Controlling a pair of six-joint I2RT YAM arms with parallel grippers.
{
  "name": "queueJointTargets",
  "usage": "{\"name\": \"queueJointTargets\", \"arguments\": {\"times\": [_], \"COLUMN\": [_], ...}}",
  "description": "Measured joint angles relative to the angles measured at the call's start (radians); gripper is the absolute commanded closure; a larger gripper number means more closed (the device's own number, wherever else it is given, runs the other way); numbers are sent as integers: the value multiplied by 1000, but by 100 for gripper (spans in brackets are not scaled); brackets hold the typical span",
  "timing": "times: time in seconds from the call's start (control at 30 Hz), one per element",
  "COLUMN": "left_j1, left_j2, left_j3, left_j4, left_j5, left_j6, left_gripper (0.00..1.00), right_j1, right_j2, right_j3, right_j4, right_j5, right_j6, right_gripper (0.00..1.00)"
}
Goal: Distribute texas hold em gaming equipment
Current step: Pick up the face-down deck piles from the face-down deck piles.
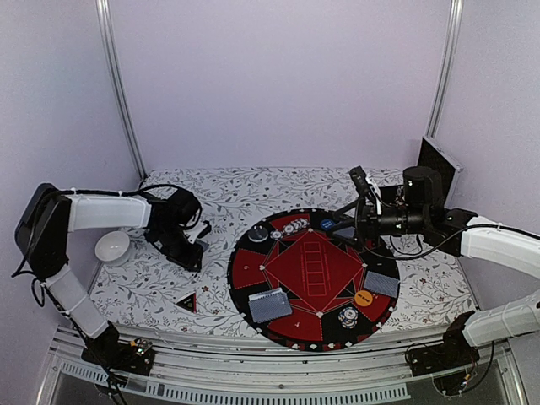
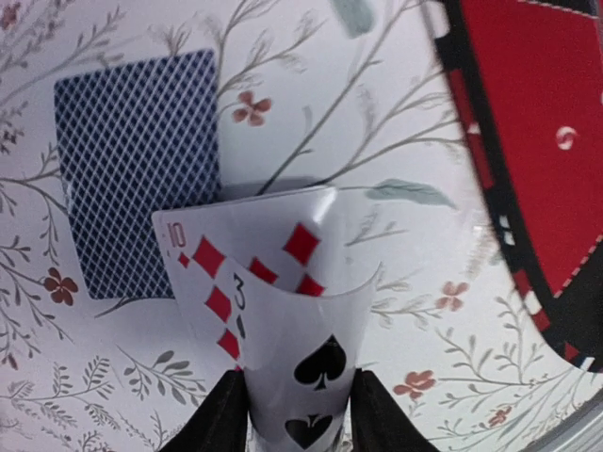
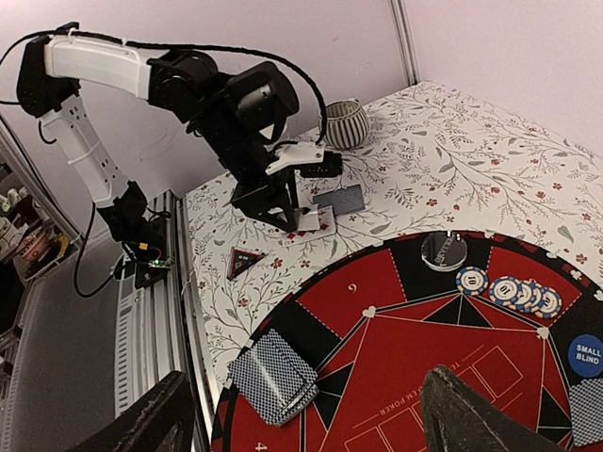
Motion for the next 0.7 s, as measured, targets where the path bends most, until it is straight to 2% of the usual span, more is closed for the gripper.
{"name": "queueJointTargets", "arguments": {"times": [0.07, 0.27, 0.43, 0.67, 0.7], "left_j1": [-44, -273, -344, -537, -553], "left_j2": [-47, -253, -365, -454, -453], "left_j3": [0, -8, -13, -44, -44], "left_j4": [3, 81, 161, 337, 356], "left_j5": [-12, -78, -96, -186, -193], "left_j6": [13, 96, 147, 257, 273], "left_gripper": [62, 62, 61, 57, 57], "right_j1": [0, 0, 12, 125, 143], "right_j2": [16, 153, 291, 487, 505], "right_j3": [16, 119, 180, 331, 355], "right_j4": [0, 22, 69, 141, 154], "right_j5": [0, -7, -52, -192, -214], "right_j6": [32, 202, 338, 430, 434], "right_gripper": [17, 25, 32, 35, 41]}}
